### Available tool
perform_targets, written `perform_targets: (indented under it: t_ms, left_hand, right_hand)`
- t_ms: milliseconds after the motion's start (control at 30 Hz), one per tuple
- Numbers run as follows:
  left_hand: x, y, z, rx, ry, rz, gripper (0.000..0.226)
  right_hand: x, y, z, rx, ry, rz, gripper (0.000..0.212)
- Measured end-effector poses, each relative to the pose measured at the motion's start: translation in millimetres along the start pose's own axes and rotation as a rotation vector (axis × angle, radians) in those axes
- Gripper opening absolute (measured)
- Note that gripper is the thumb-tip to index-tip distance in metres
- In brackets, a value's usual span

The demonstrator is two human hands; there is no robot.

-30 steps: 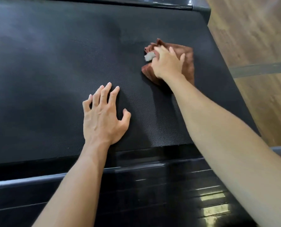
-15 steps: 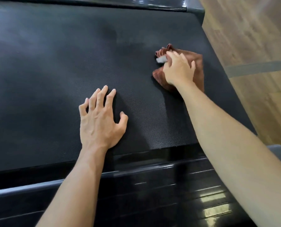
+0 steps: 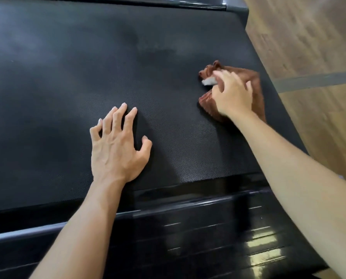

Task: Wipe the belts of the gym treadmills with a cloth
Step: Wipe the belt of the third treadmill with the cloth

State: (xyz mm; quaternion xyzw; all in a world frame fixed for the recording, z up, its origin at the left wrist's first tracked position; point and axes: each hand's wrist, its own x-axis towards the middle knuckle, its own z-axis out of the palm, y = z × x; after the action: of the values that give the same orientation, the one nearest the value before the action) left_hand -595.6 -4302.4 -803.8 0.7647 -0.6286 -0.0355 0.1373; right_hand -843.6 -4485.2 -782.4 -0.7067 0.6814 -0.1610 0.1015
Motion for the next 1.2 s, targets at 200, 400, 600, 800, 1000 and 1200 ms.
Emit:
perform_targets:
  t_ms: [200,400,600,800,1000,1200]
  left_hand:
    - [0.0,-1.2,-1.4,-0.002,-0.006,-0.005,0.072]
    - [-1.3,2.0,-3.9,-0.004,-0.026,-0.010,0.074]
    - [-0.7,1.3,-4.0,-0.004,-0.030,-0.011,0.074]
    - [-0.2,0.4,-4.6,-0.008,-0.029,-0.007,0.073]
    - [0.3,2.2,-3.9,-0.009,-0.025,-0.003,0.074]
    - [1.2,1.2,-3.4,0.009,-0.031,0.003,0.074]
  right_hand:
    - [61.7,-57.8,9.8,-0.010,-0.111,0.026,0.046]
    - [-23.1,-51.5,15.8,0.072,-0.202,-0.363,0.050]
    - [-14.8,17.0,-0.3,0.013,0.091,0.030,0.044]
    - [61.1,-7.6,5.9,-0.012,-0.032,0.121,0.049]
    - [4.3,-0.3,-0.3,-0.012,-0.172,-0.246,0.051]
    - [-2.4,61.5,-18.5,-0.154,-0.118,0.054,0.060]
